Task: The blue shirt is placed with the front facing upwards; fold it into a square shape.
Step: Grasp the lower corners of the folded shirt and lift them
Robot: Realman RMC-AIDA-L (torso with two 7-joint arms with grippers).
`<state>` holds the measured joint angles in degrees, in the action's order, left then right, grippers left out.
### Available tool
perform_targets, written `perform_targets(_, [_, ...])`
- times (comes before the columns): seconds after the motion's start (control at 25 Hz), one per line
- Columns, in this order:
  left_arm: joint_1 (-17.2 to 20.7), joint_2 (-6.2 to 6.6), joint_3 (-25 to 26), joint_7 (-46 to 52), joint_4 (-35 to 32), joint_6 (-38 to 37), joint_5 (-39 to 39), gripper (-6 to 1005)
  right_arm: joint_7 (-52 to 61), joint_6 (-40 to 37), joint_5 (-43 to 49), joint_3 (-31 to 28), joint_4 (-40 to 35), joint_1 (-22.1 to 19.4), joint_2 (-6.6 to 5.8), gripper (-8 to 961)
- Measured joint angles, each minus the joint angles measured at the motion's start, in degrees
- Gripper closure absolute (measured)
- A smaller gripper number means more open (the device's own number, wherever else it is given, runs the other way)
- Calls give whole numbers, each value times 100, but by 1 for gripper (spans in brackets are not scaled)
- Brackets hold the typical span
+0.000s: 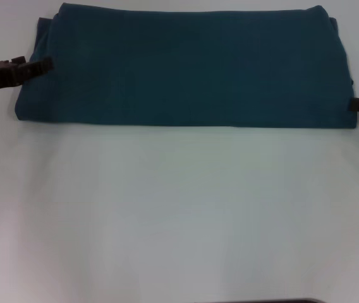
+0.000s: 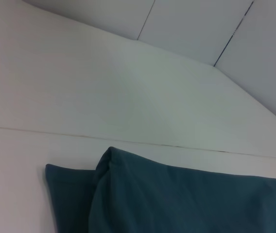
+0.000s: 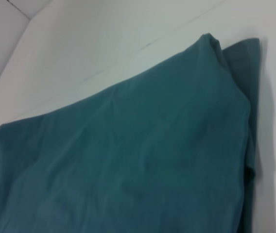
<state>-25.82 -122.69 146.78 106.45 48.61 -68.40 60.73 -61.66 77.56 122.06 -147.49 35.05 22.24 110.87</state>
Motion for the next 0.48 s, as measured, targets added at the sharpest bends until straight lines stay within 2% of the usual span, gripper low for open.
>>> perform_targets(0.24, [-3, 0, 0, -2, 24, -37, 0, 291, -39, -135, 136, 2, -29, 83, 96, 346])
perform_targets(0.48, [2, 3, -1, -3, 23, -48, 0, 292, -56, -183, 137, 2, -59, 107, 112, 346])
